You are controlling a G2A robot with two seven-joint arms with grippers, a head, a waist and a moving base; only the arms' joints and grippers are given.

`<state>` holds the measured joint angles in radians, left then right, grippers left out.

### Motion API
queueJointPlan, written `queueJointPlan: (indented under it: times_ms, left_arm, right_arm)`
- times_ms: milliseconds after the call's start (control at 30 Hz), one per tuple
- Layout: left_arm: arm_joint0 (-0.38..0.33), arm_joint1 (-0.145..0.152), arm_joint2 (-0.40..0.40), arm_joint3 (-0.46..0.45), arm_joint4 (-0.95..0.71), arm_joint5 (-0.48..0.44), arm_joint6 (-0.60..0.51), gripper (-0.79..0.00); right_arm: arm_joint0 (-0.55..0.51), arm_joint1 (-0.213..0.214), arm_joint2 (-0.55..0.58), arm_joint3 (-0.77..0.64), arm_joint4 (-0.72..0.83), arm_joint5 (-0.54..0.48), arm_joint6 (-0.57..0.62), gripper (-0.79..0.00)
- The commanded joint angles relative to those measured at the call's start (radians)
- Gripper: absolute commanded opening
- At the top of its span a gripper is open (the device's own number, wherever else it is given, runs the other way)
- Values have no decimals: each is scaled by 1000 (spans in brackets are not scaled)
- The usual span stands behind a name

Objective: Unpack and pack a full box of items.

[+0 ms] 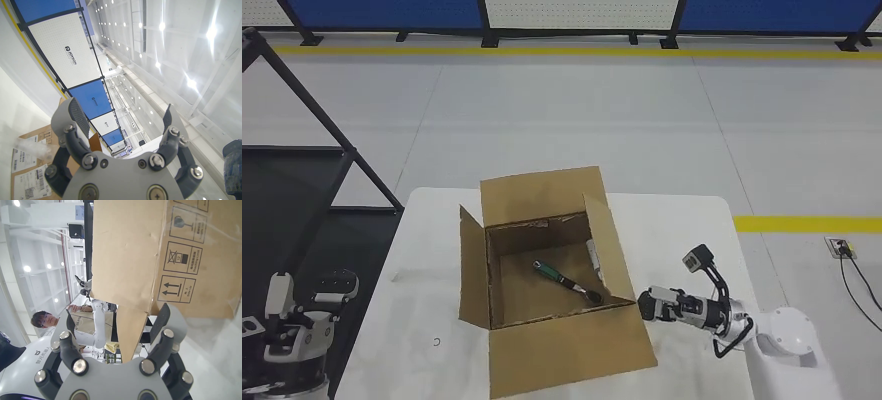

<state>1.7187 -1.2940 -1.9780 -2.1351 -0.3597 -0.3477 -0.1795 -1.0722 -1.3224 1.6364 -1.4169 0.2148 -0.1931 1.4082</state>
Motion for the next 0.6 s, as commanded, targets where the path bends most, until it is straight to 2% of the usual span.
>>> queueJointPlan:
  times_ms: [0, 567]
  left_arm:
    - [0, 0, 0, 0, 0, 0, 0, 0]
    - [0, 0, 0, 0, 0, 0, 0, 0]
  right_arm:
    - [-9, 2, -13, -14, 16, -13, 9, 0]
    - [-77, 18, -133, -149, 75, -70, -57, 0]
